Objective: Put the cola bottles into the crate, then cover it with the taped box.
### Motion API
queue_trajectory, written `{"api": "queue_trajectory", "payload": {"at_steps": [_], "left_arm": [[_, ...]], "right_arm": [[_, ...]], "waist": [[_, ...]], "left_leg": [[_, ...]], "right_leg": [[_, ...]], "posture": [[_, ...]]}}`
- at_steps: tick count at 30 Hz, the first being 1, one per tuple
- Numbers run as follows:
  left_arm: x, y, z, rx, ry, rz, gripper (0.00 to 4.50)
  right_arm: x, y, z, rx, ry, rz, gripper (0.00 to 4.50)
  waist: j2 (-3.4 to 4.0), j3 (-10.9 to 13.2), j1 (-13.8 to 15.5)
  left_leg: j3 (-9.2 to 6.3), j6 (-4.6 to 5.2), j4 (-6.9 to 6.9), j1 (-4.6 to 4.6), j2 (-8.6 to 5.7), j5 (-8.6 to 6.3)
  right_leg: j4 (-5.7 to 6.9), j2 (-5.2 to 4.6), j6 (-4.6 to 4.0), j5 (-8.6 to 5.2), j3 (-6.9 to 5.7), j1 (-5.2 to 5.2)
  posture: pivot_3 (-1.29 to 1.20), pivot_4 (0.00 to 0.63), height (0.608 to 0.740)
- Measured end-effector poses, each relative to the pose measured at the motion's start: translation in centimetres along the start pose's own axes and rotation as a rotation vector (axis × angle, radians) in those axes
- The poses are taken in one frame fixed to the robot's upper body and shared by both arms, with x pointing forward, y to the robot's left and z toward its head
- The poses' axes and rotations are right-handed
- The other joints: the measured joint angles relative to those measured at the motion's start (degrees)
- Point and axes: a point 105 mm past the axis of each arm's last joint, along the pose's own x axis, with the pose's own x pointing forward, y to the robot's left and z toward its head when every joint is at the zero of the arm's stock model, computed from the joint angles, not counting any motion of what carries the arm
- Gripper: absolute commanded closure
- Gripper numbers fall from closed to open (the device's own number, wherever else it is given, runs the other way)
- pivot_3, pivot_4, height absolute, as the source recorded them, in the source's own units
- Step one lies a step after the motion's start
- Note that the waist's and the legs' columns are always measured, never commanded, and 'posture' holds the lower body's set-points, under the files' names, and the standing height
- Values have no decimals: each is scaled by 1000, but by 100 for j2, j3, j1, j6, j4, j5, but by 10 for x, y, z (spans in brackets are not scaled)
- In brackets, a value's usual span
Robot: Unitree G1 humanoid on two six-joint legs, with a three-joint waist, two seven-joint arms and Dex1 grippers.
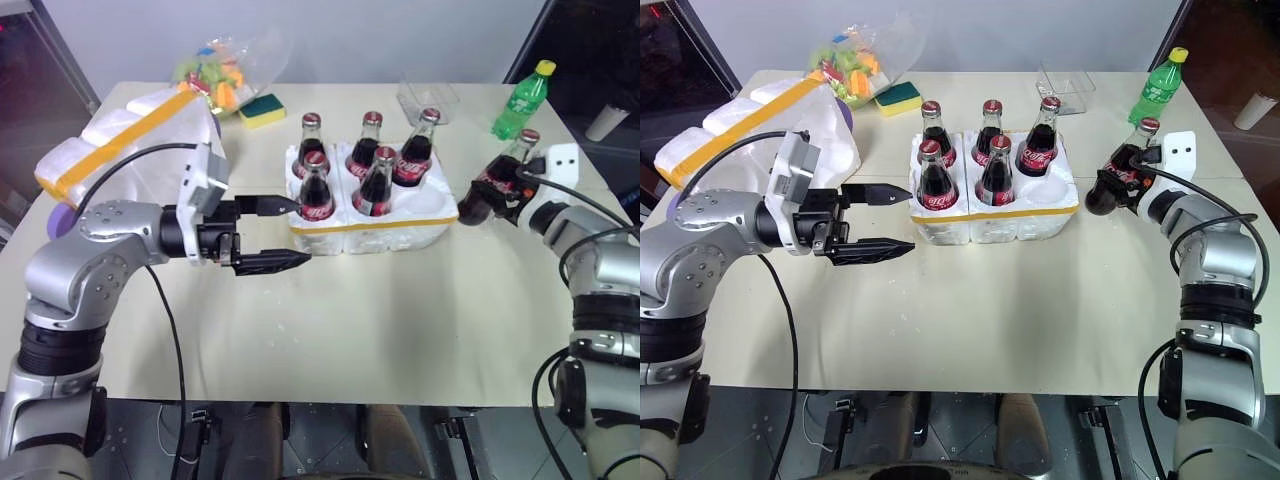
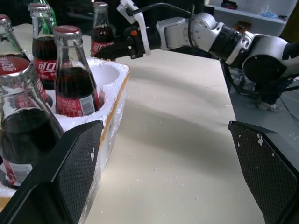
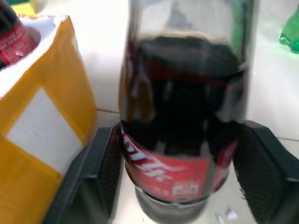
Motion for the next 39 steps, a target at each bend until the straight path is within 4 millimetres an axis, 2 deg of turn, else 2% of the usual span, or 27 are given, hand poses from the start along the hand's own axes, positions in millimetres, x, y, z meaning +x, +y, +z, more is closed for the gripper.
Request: {"api": "queue_trajectory", "payload": {"at_steps": [3, 5, 8, 11, 13, 14, 16, 20, 25, 28, 35, 36, 37, 38, 39], "left_arm": [[-1, 1, 0, 2, 2, 7, 0], [-1, 1, 0, 1, 2, 14, 0], [-3, 2, -1, -1, 1, 31, 0], [-6, 3, 1, -4, -12, 51, 0], [-8, 4, 2, -5, -20, 60, 0], [-9, 4, 1, -7, -19, 64, 0], [-9, 4, -1, -15, -18, 67, 0], [-10, 4, -2, -19, -17, 73, 0], [-10, 5, -2, -19, -18, 78, 0], [-10, 6, -2, -18, -18, 80, 0], [-13, 7, -1, -9, -5, 95, 0], [-13, 7, -2, -9, -4, 98, 0], [-14, 7, -2, -10, -3, 100, 0], [-14, 7, -3, -13, 0, 102, 0], [-15, 7, -4, -14, 1, 103, 0]], "right_arm": [[0, 1, 1, -1, -8, 14, 1887], [-5, 3, 9, -1, -48, 31, 1887], [-19, 13, 49, -12, -178, 93, 1887], [-47, 31, 104, -52, -324, 207, 1887], [-63, 46, 125, -82, -376, 283, 1887], [-67, 55, 127, -94, -375, 318, 1887], [-69, 68, 119, -110, -336, 366, 1887], [-57, 81, 85, -86, -197, 412, 1887], [-47, 97, 78, -90, -162, 456, 1887], [-37, 112, 59, -110, -90, 495, 1887], [-21, 112, 29, -177, 37, 473, 1887], [-20, 112, 26, -185, 52, 473, 840], [-19, 113, 24, -187, 62, 479, 549], [-19, 115, 22, -191, 71, 489, 46], [-18, 116, 22, -198, 73, 492, 46]], "waist": [[1, 1, 1], [14, 8, 2], [60, 35, -1], [61, 37, 2], [58, 34, 9], [55, 33, 2], [51, 30, 7], [52, 31, 17], [52, 31, -2], [52, 31, -3], [52, 31, 9], [52, 31, 9], [52, 31, 8], [52, 31, 5], [52, 31, 5]], "left_leg": [[0, 0, 0, 0, 0, 0], [0, 0, -3, -6, 0, 0], [4, 0, -6, -14, 0, 0], [-1, 0, -15, -12, 0, 0], [-1, 1, -11, -9, 0, -1], [0, 0, -6, -8, 0, -1], [0, 0, 3, -7, 0, 0], [3, -1, 13, -9, 0, 1], [1, 0, 2, -7, 0, 0], [1, 0, -4, -9, 0, 0], [2, 0, -2, -10, 0, 0], [2, 0, -2, -10, 0, 0], [2, 0, -3, -10, 0, 0], [2, 0, -3, -10, 0, 0], [2, 0, -2, -10, 0, 0]], "right_leg": [[0, 0, 0, 0, 0, 0], [1, 0, 0, 0, 0, -9], [4, -2, 1, 1, 3, -22], [7, 1, 0, 0, 0, -24], [3, 0, 0, 0, -1, -15], [2, 0, 1, 0, -1, -11], [0, 0, 1, 0, -1, -5], [-1, -1, -1, 0, 3, -4], [1, 0, 0, 0, 2, -9], [3, 0, 0, 0, 2, -17], [2, -1, 0, 0, 2, -16], [2, 0, 0, 0, 2, -16], [2, 0, 0, 0, 2, -16], [2, -1, 0, 0, 2, -16], [2, 0, 0, 0, 2, -15]], "posture": [[0, 150, 739], [0, 150, 739], [0, 150, 739], [0, 150, 739], [0, 150, 739], [0, 150, 739], [0, 150, 739], [0, 150, 739], [0, 150, 739], [0, 150, 739], [0, 150, 739], [0, 150, 739], [0, 150, 739], [0, 150, 739], [0, 150, 739]]}}
